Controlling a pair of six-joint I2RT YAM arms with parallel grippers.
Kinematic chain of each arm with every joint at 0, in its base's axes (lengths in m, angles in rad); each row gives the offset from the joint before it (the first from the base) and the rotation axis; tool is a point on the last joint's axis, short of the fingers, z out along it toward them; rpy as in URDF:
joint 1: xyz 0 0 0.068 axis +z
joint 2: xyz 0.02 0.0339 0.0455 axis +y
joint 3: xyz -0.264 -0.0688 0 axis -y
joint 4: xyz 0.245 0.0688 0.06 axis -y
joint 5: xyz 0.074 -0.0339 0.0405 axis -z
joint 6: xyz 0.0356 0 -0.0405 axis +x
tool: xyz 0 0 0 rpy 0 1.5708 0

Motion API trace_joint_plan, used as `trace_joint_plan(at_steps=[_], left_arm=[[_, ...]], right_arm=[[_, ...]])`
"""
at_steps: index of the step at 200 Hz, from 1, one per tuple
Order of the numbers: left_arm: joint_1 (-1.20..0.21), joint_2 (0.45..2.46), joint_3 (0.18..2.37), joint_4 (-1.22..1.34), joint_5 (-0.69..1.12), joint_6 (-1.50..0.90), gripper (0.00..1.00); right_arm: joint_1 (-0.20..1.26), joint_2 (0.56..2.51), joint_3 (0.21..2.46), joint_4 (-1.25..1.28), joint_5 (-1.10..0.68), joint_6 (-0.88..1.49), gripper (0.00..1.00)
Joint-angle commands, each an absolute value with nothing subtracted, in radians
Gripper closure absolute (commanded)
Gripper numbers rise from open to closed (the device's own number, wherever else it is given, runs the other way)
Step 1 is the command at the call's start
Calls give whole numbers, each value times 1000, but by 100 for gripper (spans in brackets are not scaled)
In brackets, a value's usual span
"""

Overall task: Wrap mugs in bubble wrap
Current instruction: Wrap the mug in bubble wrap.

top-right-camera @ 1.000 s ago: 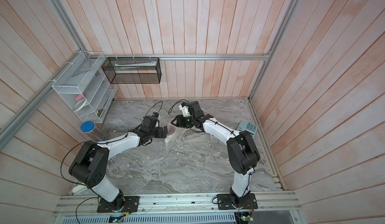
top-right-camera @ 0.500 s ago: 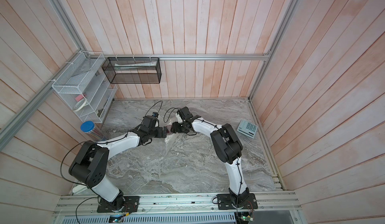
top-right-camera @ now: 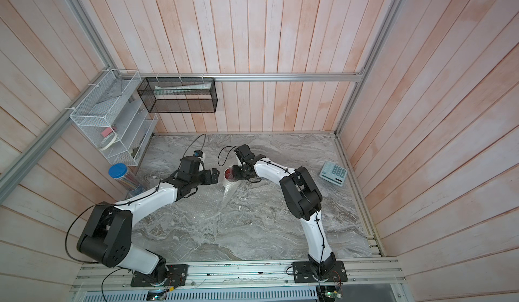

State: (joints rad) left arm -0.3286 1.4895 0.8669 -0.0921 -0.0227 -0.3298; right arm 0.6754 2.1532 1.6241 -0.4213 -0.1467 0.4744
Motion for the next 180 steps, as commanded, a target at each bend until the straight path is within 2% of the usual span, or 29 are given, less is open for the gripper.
trace_joint_plan(at_steps=[1,38,74,125,180], left_arm=[[-257,1468,846,-145,-47,-380,0],[-167,1539,841,-154,-19,-421,0],[-160,1578,852,-89,8,-413,0],[-158,1665,924,-80,36,-397,1],[-170,1740,949,-55,115,-411,9]], right_arm=[[679,2154,1625,-533,-89,441,75],[694,2142,1643,-600,-71,426,76],[717,2115,1653,-675,-27,402,82],[738,2039,1598,-741,30,380,85],[755,1971,1545,-775,46,377,85]])
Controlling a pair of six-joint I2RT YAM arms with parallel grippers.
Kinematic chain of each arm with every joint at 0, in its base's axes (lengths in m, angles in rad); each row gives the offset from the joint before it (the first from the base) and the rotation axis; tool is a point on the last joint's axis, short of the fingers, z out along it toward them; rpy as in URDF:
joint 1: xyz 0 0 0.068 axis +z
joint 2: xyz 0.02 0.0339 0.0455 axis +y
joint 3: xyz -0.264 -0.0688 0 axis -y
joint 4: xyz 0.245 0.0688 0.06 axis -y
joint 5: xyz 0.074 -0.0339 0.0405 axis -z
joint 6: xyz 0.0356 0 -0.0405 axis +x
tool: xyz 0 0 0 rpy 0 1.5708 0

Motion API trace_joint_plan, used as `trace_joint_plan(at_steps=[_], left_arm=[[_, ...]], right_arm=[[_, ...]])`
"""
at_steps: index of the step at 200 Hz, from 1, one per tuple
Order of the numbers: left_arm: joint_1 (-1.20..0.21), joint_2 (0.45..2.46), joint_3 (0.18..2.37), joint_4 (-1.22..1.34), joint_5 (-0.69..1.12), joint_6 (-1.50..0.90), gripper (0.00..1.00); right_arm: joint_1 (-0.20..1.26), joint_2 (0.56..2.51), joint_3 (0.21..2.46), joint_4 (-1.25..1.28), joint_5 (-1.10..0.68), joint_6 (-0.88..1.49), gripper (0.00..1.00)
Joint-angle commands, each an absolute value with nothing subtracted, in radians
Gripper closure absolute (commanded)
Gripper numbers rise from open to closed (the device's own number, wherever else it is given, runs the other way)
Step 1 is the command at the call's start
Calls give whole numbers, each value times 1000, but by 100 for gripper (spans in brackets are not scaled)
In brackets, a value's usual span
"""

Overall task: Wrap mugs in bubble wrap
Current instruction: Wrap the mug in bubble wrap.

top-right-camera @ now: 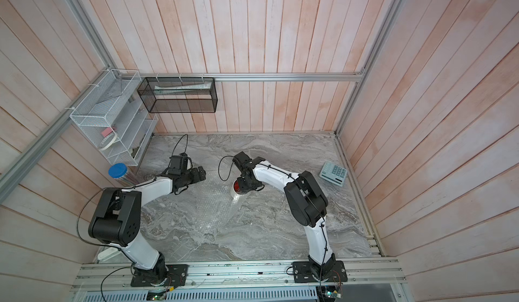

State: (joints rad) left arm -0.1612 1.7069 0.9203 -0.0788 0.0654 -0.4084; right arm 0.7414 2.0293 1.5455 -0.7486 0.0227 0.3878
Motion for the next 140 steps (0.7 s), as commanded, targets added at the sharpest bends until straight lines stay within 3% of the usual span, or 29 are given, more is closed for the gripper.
trace_joint_plan(at_steps=[1,50,66,86,107,120,140], left_arm=[[-170,1741,950,-55,116,-411,9],[-211,1777,966,-44,161,-413,24],[-220,1778,974,-51,170,-417,35],[-227,1761,972,-61,175,-427,61],[-231,1705,950,-56,178,-440,81],[-237,1669,938,-56,186,-443,90],[-258,1609,922,-52,218,-443,95]], right_arm=[[755,1971,1547,-775,46,377,85],[755,2002,1593,-777,54,363,84],[755,2017,1611,-778,58,357,83],[755,2037,1641,-785,61,354,81],[755,2046,1665,-790,58,351,78],[756,2047,1668,-788,57,349,76],[756,2045,1661,-787,58,345,72]])
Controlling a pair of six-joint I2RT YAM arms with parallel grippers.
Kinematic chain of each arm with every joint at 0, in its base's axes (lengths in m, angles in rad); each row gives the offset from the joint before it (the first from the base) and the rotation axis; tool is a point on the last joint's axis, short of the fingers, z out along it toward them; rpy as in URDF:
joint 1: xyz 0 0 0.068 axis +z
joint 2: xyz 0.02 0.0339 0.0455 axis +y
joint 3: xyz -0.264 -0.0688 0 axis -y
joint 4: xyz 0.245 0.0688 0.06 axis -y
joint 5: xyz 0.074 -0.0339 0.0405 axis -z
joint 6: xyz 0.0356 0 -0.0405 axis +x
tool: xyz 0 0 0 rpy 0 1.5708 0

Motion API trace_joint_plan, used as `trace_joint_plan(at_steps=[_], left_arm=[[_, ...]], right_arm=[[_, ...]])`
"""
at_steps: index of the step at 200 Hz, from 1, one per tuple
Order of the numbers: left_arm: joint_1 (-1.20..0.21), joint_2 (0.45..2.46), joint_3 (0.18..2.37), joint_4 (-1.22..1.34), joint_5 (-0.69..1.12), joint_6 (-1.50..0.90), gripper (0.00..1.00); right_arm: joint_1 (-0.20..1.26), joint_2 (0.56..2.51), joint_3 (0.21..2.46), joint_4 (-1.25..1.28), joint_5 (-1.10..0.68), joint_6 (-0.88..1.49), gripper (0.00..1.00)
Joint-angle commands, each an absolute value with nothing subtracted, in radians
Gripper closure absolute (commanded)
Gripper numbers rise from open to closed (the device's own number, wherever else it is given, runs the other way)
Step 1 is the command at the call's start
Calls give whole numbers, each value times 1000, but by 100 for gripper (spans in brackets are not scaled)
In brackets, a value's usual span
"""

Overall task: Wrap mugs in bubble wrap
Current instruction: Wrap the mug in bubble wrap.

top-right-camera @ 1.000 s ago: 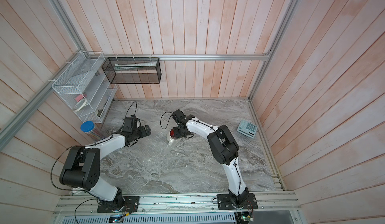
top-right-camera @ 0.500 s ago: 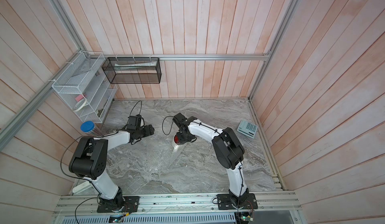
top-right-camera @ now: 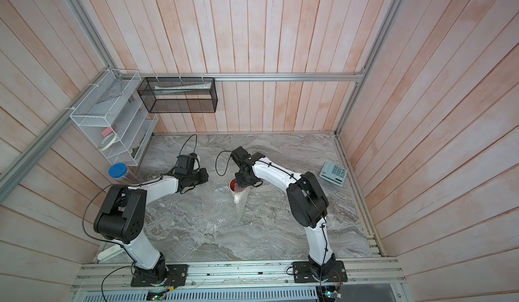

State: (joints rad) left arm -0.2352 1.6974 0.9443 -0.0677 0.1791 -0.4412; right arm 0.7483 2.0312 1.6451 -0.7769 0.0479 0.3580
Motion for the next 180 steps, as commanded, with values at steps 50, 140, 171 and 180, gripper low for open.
trace_joint_plan(at_steps=[50,140,171,180], left_arm=[[-361,1463,855,-26,322,-463,97],[-531,1440,816,50,435,-530,97],[-550,1473,821,45,395,-544,97],[-558,1489,833,41,396,-538,97]], right_arm=[[749,2026,1607,-748,39,353,66],[703,1877,1408,-514,-113,439,60],[680,1810,1321,-415,-187,488,57],[677,1803,1308,-404,-197,493,57]])
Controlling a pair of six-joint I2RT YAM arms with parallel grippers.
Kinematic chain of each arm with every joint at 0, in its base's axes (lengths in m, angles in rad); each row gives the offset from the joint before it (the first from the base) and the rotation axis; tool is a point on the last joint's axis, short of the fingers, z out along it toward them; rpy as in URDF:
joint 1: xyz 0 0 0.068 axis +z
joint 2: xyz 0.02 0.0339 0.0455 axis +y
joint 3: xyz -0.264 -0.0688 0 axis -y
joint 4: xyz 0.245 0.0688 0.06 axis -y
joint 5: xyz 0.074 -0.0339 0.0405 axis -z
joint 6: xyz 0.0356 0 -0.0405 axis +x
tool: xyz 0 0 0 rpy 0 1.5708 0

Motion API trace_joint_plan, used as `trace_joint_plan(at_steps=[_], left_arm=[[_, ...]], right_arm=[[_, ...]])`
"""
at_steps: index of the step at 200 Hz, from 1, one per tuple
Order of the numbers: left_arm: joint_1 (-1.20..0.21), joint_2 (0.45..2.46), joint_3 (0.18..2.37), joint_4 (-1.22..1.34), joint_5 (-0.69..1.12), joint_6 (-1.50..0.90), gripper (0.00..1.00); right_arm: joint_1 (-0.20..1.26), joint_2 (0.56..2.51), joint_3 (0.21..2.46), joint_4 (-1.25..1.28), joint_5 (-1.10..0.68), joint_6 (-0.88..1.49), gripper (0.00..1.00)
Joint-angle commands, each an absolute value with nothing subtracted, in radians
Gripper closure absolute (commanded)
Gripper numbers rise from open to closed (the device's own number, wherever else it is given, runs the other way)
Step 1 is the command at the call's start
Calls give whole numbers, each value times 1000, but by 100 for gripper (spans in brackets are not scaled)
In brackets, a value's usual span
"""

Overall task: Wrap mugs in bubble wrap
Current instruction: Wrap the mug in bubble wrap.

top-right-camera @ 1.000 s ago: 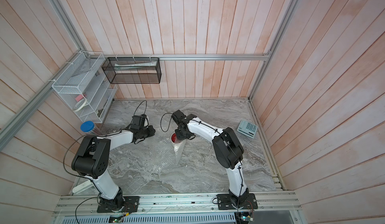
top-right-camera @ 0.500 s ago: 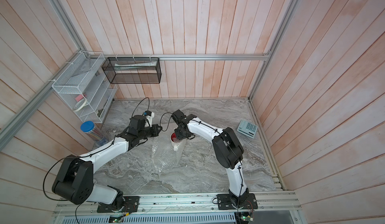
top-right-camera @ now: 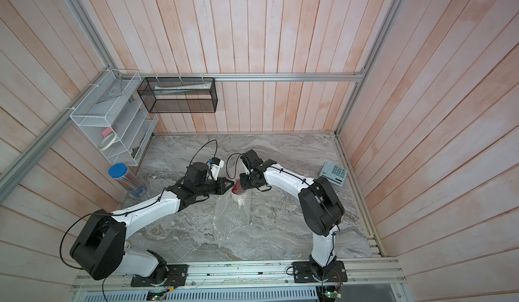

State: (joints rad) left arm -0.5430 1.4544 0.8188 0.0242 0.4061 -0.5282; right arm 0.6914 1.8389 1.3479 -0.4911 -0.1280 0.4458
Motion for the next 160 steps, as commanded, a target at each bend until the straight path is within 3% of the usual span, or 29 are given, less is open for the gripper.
trace_joint_plan(at_steps=[1,41,106,160], left_arm=[[-559,1491,835,40,396,-537,97],[-609,1591,910,15,397,-510,98],[-633,1674,980,-67,366,-458,98],[-638,1672,946,-28,368,-419,100]], right_arm=[[677,1802,1308,-404,-198,494,57],[661,1782,1266,-369,-232,510,55],[610,1636,1193,-353,-269,548,37],[606,1713,1196,-288,-338,561,30]])
